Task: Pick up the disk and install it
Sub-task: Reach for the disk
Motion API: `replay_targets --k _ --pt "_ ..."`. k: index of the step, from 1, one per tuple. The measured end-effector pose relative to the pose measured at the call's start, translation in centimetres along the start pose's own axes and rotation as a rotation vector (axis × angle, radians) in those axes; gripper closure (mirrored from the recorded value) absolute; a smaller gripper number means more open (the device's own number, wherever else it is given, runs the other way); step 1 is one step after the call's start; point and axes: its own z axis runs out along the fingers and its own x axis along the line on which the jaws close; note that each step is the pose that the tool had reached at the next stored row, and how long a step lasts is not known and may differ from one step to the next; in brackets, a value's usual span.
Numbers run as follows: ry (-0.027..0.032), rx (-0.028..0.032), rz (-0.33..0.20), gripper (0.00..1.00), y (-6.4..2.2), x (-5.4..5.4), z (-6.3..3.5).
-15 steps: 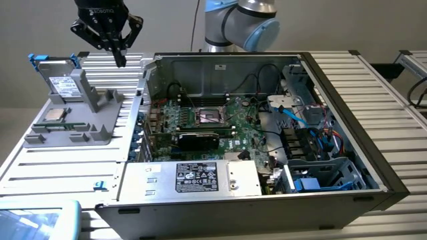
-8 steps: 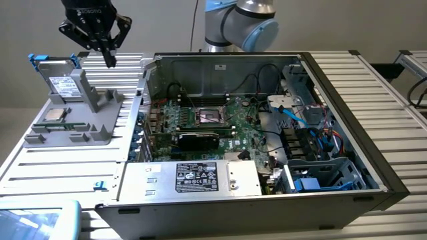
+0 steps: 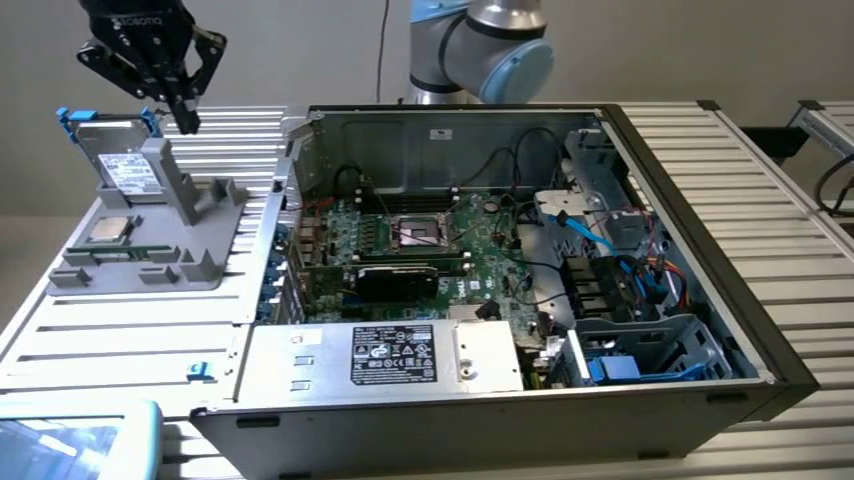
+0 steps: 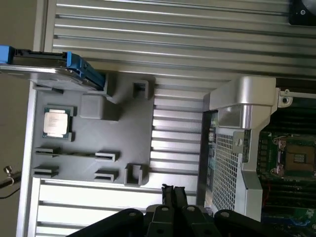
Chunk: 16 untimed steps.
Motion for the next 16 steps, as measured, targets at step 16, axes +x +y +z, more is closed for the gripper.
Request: replay_targets --k 16 --pt "0.0005 0.0090 0.000 0.89 4.19 3.8 0.03"
